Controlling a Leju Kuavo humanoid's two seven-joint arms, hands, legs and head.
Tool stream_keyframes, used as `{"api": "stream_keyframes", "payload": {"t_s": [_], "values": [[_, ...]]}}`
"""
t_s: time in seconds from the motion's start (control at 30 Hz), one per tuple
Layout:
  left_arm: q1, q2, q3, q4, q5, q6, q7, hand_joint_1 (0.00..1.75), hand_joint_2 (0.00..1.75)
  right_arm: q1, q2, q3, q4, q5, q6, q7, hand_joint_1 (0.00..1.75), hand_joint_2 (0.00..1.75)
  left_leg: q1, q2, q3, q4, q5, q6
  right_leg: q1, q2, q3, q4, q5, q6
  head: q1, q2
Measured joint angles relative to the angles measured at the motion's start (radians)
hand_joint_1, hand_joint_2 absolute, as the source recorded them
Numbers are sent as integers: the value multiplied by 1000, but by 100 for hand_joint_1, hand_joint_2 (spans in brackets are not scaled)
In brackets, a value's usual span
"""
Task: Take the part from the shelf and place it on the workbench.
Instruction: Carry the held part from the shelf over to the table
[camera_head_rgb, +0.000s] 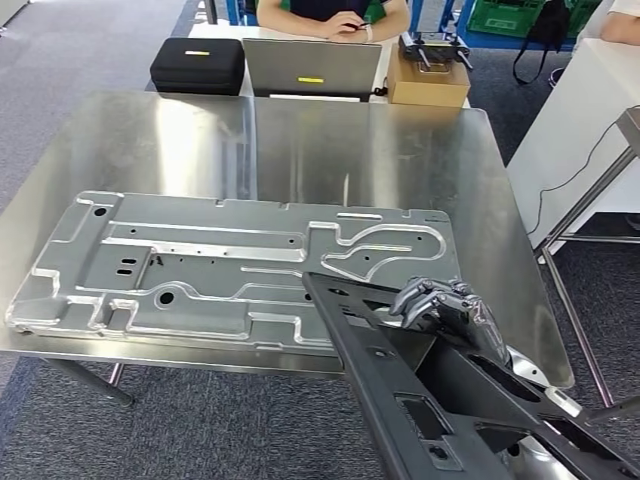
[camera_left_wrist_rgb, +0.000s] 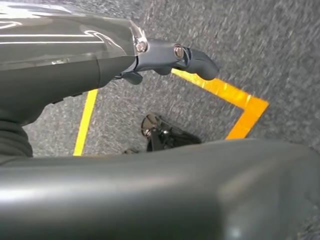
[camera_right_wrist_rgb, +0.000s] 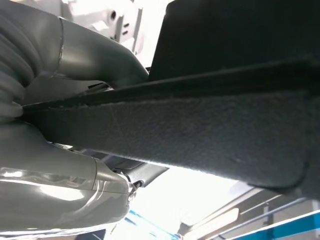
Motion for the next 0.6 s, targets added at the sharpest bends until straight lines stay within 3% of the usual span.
{"api": "stream_keyframes", "payload": {"t_s": [0.07,0.2,0.6], "values": [[-2,0,-3,0,-3,-1,0,0,175,-26,0,8,0,1,-7,14,175,175,0,0,0,0,-1,2,0,0,1,-3,1,4,0,0],[-4,0,-6,0,-3,-2,0,0,175,-58,0,17,0,0,-10,25,175,175,-1,0,0,1,-2,5,-2,0,4,-8,1,25,0,0],[-4,0,-13,0,-4,-3,0,0,175,-72,0,33,1,0,-10,26,175,175,4,0,2,1,-2,5,3,0,4,-7,1,27,0,0]]}}
